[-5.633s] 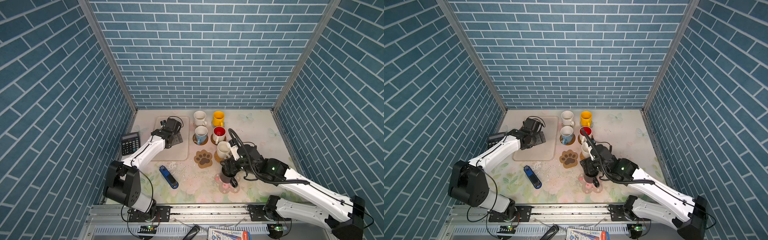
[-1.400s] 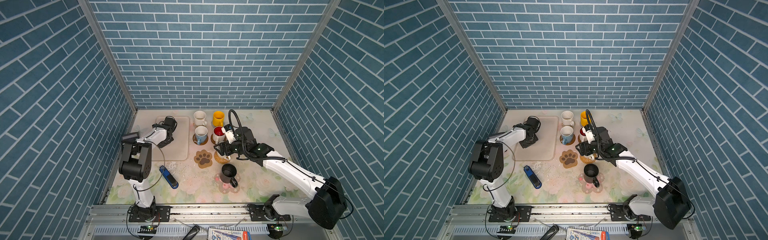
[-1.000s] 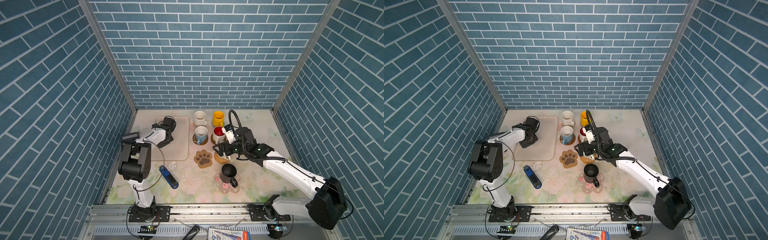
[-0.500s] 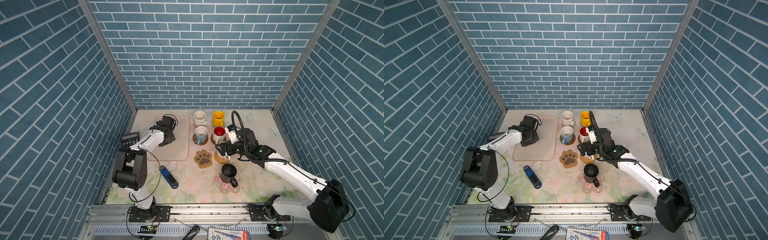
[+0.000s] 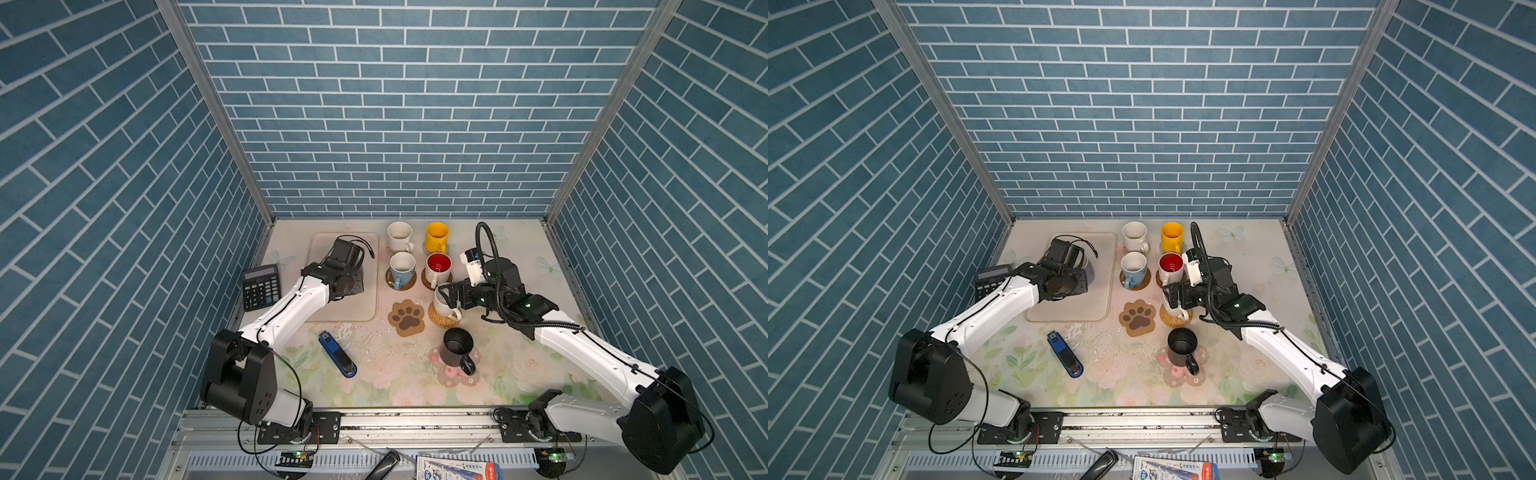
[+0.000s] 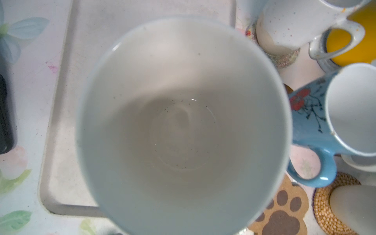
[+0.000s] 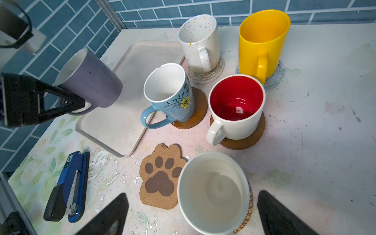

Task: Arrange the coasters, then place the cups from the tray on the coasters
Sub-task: 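Carry the lavender mug with the left gripper toward the cork paw-print coaster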

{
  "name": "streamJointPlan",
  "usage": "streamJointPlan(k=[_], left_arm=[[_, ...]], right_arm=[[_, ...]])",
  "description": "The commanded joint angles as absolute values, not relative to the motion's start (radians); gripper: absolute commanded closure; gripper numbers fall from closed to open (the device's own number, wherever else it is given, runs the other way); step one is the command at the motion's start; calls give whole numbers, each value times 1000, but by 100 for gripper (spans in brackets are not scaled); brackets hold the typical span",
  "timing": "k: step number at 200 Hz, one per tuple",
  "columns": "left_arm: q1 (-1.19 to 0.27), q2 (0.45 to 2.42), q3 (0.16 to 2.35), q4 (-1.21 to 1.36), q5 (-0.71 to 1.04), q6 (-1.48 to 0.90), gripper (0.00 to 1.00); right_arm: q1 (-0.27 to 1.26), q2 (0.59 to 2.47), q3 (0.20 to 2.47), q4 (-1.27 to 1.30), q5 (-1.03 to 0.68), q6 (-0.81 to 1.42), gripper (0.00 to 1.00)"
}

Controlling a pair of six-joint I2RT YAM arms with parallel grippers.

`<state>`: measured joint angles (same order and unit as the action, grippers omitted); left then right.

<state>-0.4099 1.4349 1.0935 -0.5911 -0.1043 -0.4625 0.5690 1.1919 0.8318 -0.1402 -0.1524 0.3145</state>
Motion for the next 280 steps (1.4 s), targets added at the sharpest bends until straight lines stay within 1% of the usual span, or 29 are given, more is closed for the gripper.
streamJointPlan(k=[1, 34, 69, 102, 130, 157, 207, 280], left_arm=[[-476, 1356, 1068, -567, -126, -420, 100], [-575, 1273, 997, -535, -148, -414, 100], [-634, 1208, 936, -512, -152, -425, 100], [-691, 1186, 911, -489, -126, -410, 100], [-762, 1203, 920, -471, -123, -386, 100], [-799, 1234, 914, -430, -114, -375, 100], [-819, 1310, 899, -360, -74, -346, 100], [-839, 1427, 919, -338, -27, -315, 100]], right_arm=[[540, 1154, 801, -101, -167, 331, 1], [493, 1144, 786, -81, -181, 350, 1], [452, 1162, 776, -60, -198, 370, 1], [439, 1182, 766, -32, -194, 372, 1], [432, 1192, 766, -29, -173, 364, 2], [426, 1189, 762, -24, -160, 362, 1], [415, 1190, 755, -15, -146, 361, 1], [410, 1209, 749, 8, -164, 371, 2]])
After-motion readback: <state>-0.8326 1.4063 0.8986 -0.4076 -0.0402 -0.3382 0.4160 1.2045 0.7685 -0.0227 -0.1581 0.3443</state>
